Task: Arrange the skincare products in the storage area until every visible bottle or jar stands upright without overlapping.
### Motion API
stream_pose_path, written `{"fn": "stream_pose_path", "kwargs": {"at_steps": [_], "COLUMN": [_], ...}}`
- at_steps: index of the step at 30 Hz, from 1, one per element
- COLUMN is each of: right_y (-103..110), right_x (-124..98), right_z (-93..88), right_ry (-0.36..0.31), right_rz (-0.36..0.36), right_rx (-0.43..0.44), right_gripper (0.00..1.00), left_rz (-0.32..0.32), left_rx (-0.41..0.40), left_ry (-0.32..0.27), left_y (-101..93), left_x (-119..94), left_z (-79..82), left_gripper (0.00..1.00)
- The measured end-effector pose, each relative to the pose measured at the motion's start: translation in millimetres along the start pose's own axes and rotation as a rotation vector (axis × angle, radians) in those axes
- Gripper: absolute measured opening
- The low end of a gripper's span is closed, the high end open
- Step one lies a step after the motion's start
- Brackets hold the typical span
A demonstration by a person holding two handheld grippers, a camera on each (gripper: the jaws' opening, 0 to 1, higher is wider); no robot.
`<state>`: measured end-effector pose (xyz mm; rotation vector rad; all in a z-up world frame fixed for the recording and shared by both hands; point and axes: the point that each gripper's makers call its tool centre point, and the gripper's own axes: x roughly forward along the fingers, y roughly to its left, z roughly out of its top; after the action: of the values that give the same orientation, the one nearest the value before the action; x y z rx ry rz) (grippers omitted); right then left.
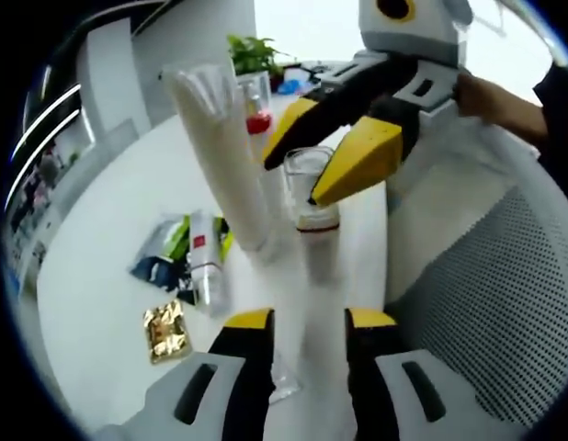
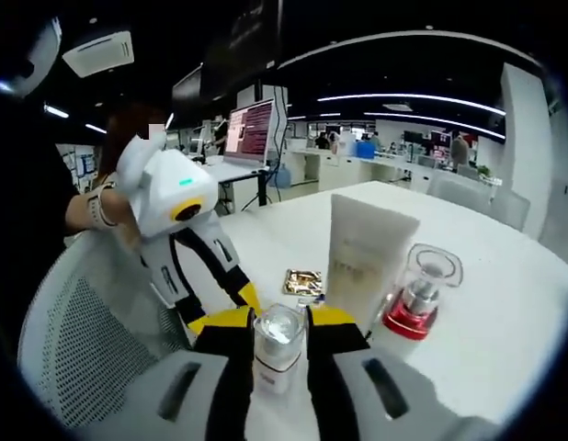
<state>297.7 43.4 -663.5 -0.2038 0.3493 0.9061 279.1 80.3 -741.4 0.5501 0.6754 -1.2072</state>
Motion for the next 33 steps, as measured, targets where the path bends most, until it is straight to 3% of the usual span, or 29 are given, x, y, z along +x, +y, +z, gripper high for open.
{"fn": "stream_pose_path", "kwargs": {"at_steps": [21,30,33], "right_y": [-39,-43,-42], "right_x": [-33,-33,-33], "right_z": [-14.3,-14.1,-15.4], "right_ry": [0.008,0.009,0.019], "right_rz": [-0.193,-0.209,-0.208], "right_rx": [0.023,0.043,0.039], "right_gripper": [0.21,0.23,0.28], "left_rz": [0.002,0.007,0.011], "left_rx": [0.001,0.001,-0.004], "left_ry": [0.009,0.012,0.007], "left_y": [-1.0,0.3,1.4], "left_x": [1,0,-1], "left_z": [-1.3,-2.3,-1.6], "left_gripper": [0.26,0.27,0.27]}}
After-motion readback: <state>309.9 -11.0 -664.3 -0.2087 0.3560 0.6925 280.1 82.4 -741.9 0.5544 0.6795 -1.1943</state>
